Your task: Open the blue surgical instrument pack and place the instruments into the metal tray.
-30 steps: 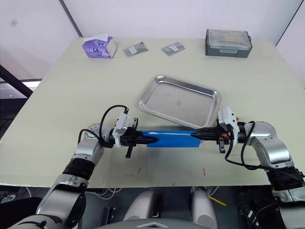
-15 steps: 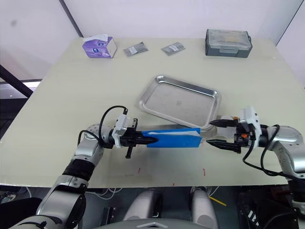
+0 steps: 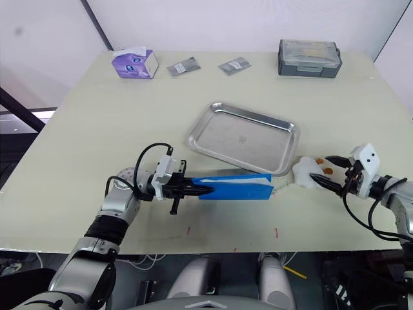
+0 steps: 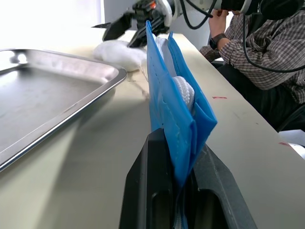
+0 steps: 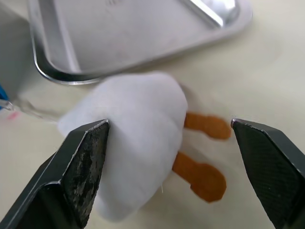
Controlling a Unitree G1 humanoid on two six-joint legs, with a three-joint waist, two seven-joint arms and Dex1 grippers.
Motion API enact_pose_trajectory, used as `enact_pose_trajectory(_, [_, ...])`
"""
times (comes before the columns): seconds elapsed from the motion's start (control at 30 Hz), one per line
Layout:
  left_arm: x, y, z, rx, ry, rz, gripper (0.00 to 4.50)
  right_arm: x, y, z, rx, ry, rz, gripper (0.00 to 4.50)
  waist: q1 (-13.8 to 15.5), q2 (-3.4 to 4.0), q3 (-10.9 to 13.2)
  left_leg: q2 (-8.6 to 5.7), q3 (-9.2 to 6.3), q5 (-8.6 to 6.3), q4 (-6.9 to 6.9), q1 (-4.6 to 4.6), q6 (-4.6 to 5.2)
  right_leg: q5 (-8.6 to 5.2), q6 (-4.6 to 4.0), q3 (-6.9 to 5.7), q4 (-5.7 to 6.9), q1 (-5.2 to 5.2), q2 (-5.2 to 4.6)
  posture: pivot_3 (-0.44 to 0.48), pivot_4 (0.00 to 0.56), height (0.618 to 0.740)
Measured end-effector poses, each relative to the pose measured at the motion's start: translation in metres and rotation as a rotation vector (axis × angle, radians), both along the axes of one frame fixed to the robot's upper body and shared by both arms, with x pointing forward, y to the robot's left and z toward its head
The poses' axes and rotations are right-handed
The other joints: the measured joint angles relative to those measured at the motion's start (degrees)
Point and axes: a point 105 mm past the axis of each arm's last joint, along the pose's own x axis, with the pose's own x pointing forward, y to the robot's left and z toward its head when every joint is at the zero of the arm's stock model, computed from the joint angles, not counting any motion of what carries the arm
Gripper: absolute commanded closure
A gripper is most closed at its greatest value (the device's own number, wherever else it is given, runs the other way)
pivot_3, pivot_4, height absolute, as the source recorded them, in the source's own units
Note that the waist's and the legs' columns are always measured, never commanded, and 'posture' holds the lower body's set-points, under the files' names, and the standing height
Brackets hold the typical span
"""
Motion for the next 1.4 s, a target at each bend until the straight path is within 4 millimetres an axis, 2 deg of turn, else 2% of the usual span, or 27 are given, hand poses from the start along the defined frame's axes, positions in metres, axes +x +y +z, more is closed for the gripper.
enact_pose_trajectory(0.1, [0.000,0.000,0.001,0.006,-0.007,-0.003,4.50,0.000,0.000,-0.007,0.038,0.085,-0.032,0.18,0.0,0.00,0.0,0.01,-0.01,0.00,0.00,0.00,0.00,0.00,0.00,0.00,0.00,0.00,0.00,0.000,0.150,0.734])
enact_pose_trajectory(0.13, [0.000,-0.001,0.001,0.008,-0.010,-0.004,4.50,-0.003,0.006,-0.010,0.078,0.148,-0.025,0.18,0.0,0.00,0.0,0.02,-0.02,0.00,0.00,0.00,0.00,0.00,0.00,0.00,0.00,0.00,0.00,0.000,0.150,0.734])
enact_pose_trajectory(0.2, [0.000,-0.001,0.001,0.008,-0.010,-0.004,4.50,-0.004,0.008,-0.011,0.086,0.166,-0.019,0.56,0.0,0.00,0.0,0.02,-0.01,-0.01,0.00,0.00,0.01,0.00,0.00,0.00,0.00,0.00,0.00,0.000,0.150,0.734])
enact_pose_trajectory(0.23, [0.000,-0.001,0.002,0.009,-0.011,-0.005,4.50,-0.006,0.010,-0.014,0.102,0.201,-0.018,0.93,0.0,0.00,0.0,0.02,-0.02,-0.01,0.00,0.00,0.01,0.00,0.00,-0.01,-0.01,0.00,0.00,0.000,0.150,0.734])
enact_pose_trajectory(0.27, [0.001,-0.001,0.002,0.010,-0.013,-0.006,4.50,-0.006,0.011,-0.014,0.107,0.210,-0.017,1.10,0.0,0.00,0.0,0.01,-0.02,-0.01,0.00,0.00,0.01,0.00,0.00,-0.01,-0.01,0.00,0.00,0.000,0.150,0.734])
enact_pose_trajectory(0.33, [0.002,-0.001,0.003,0.015,-0.019,-0.008,4.50,-0.008,0.013,-0.015,0.119,0.228,-0.010,1.82,0.0,0.00,0.0,0.01,-0.02,0.00,0.00,0.00,0.01,0.00,0.00,-0.01,-0.01,0.00,0.00,0.000,0.150,0.734])
enact_pose_trajectory(0.4, [0.002,-0.002,0.003,0.015,-0.020,-0.008,4.50,-0.012,0.016,-0.012,0.161,0.242,-0.001,2.69,0.0,0.00,0.0,0.02,-0.02,-0.01,0.00,0.00,0.01,0.00,0.00,0.00,-0.01,0.00,0.00,0.000,0.150,0.734])
enact_pose_trajectory(0.43, [0.002,-0.002,0.003,0.015,-0.020,-0.009,4.50,-0.013,0.015,-0.010,0.179,0.242,-0.001,3.29,0.1,0.00,0.0,0.01,-0.02,0.00,0.00,-0.01,0.01,0.00,0.00,-0.01,0.00,0.00,0.00,0.000,0.150,0.734])
enact_pose_trajectory(0.53, [0.002,-0.002,0.003,0.015,-0.020,-0.009,4.50,-0.016,0.014,-0.007,0.203,0.237,0.006,4.42,0.1,0.00,0.0,0.02,-0.02,-0.01,0.00,0.00,0.01,0.00,0.00,-0.01,0.00,0.00,0.00,0.000,0.150,0.734])
enact_pose_trajectory(0.73, [0.003,-0.003,0.004,0.017,-0.023,-0.010,4.50,-0.031,0.012,0.010,0.297,0.239,0.036,4.42,0.1,0.01,0.0,0.03,-0.03,-0.01,0.00,-0.02,0.02,0.00,0.00,0.00,-0.01,0.00,-0.01,0.000,0.150,0.734])
enact_pose_trajectory(0.8, [0.003,-0.003,0.004,0.018,-0.023,-0.010,4.50,-0.036,0.008,0.021,0.322,0.249,0.046,4.42,0.1,0.01,0.0,0.04,-0.03,-0.01,0.00,-0.02,0.02,0.00,0.00,-0.01,-0.01,0.00,-0.01,0.000,0.150,0.734])
enact_pose_trajectory(0.87, [0.003,-0.003,0.004,0.021,-0.022,-0.009,4.50,-0.038,0.007,0.043,0.376,0.213,0.066,4.42,0.0,0.00,0.0,0.04,-0.04,-0.01,0.00,-0.02,0.02,0.00,0.00,-0.01,-0.02,0.01,0.00,0.000,0.150,0.734])
enact_pose_trajectory(0.97, [0.004,-0.002,0.005,0.027,-0.026,-0.008,4.50,-0.037,0.018,0.058,0.449,0.199,0.108,4.42,0.0,0.00,0.0,0.07,-0.04,-0.01,-0.01,-0.02,0.02,0.00,0.00,-0.01,-0.01,0.00,0.01,0.000,0.150,0.734])
enact_pose_trajectory(1.07, [0.007,-0.002,0.009,0.041,-0.037,-0.009,4.50,-0.034,0.035,0.093,0.516,0.117,0.172,4.42,0.0,0.00,0.0,0.09,-0.05,-0.01,0.00,-0.02,0.02,0.00,0.00,-0.02,-0.01,0.00,0.01,0.000,0.150,0.734])
enact_pose_trajectory(1.17, [0.007,-0.001,0.009,0.043,-0.035,-0.007,4.50,-0.032,0.046,0.110,0.562,0.074,0.209,4.42,0.0,-0.01,0.0,0.10,-0.05,-0.01,-0.01,-0.03,0.03,0.00,0.00,-0.02,-0.02,0.00,0.00,0.000,0.150,0.734])
enact_pose_trajectory(1.3, [0.007,-0.001,0.009,0.043,-0.035,-0.005,4.50,-0.028,0.063,0.121,0.595,0.055,0.249,4.42,0.0,-0.01,0.0,0.10,-0.04,-0.01,0.00,-0.06,0.03,0.00,0.00,-0.01,-0.03,-0.01,-0.01,0.000,0.150,0.734])
enact_pose_trajectory(1.4, [0.008,-0.002,0.010,0.042,-0.038,-0.006,4.50,-0.023,0.087,0.129,0.567,0.038,0.309,4.42,-0.1,0.00,0.0,0.09,-0.07,-0.01,-0.01,-0.06,0.03,0.00,0.00,-0.03,0.00,-0.03,0.01,0.000,0.150,0.734])
